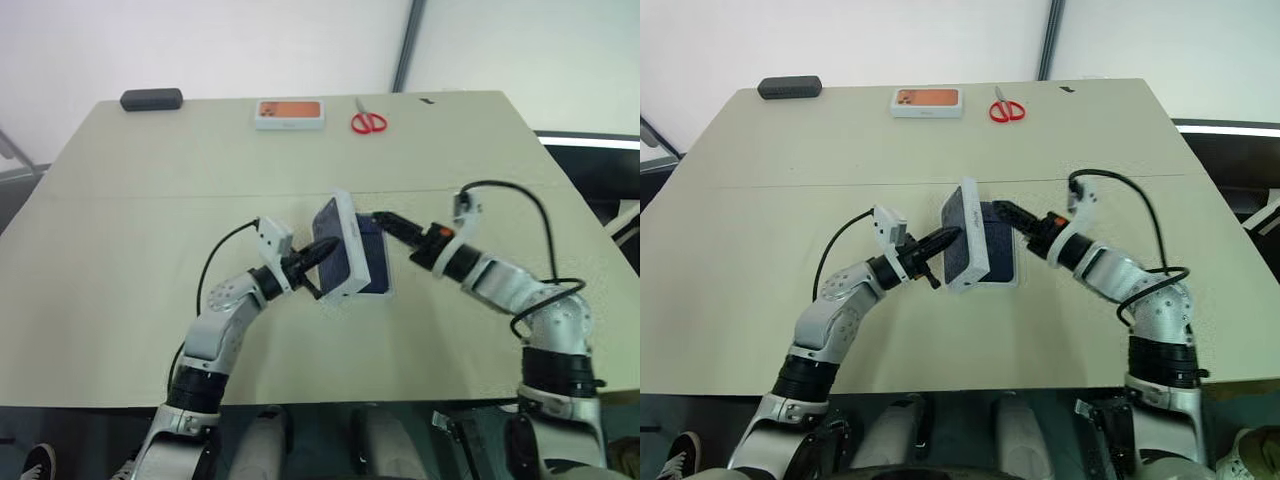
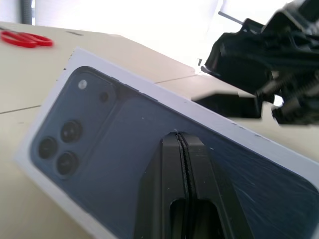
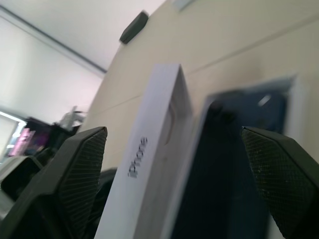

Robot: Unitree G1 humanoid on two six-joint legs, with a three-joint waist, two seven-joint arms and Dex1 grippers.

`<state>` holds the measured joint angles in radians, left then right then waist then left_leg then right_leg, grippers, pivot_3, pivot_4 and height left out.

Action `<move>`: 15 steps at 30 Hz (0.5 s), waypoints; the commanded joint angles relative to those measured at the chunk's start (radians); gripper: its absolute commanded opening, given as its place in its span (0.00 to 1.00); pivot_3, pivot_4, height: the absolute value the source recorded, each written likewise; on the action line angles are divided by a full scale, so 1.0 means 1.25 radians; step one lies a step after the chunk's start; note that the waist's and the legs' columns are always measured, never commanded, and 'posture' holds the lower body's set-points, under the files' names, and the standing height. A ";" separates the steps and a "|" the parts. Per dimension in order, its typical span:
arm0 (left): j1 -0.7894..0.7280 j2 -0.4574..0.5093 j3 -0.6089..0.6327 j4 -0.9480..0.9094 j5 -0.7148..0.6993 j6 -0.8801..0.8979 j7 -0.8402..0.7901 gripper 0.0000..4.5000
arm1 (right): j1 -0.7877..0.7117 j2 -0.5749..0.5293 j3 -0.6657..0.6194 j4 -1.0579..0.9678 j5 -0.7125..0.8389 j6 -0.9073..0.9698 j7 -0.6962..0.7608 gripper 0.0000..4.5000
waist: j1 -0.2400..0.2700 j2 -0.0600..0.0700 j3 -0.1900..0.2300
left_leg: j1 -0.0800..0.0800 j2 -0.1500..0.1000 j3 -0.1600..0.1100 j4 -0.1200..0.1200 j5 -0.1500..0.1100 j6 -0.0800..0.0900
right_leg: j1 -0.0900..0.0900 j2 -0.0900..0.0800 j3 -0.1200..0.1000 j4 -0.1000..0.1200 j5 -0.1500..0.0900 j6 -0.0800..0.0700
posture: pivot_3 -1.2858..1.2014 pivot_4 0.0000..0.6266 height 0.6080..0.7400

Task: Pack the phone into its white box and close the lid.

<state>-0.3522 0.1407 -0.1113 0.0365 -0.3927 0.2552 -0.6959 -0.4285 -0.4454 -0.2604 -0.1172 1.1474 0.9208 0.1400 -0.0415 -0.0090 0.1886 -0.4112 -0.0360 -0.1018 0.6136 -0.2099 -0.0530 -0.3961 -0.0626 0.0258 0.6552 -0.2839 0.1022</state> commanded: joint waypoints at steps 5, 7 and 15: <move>-0.009 0.029 0.009 -0.012 0.012 -0.013 -0.024 0.00 | 0.042 -0.134 0.247 -0.073 -0.474 -0.314 0.190 0.24 | 0.000 0.000 0.000 | 0.000 0.000 0.000 0.000 0.000 0.000 | 0.000 0.000 0.000 0.000 0.000 0.000 | 0.52 0.24 1.00; -0.006 0.047 0.020 -0.018 0.012 -0.010 -0.024 0.00 | 0.053 -0.160 0.295 -0.061 -0.572 -0.401 0.228 0.01 | 0.001 0.000 0.000 | 0.000 0.000 0.000 0.000 0.000 0.000 | 0.000 0.000 0.000 0.000 0.000 0.000 | 0.52 0.24 1.00; 0.064 0.160 0.041 -0.037 0.041 -0.007 -0.022 0.00 | 0.075 -0.163 0.329 -0.019 -0.722 -0.538 0.311 0.01 | 0.003 0.000 0.000 | 0.000 0.000 -0.002 0.000 0.000 0.000 | 0.000 -0.001 0.000 -0.001 0.000 0.000 | 0.52 0.24 1.00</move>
<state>-0.2664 0.3379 -0.0660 0.0065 -0.3543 0.2573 -0.7234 -0.3233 -0.6568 0.1789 -0.1297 0.2593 0.2782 0.5187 -0.0384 -0.0094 0.1890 -0.4106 -0.0357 -0.1060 0.6136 -0.2098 -0.0532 -0.3957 -0.0635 0.0261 0.6546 -0.2840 0.1021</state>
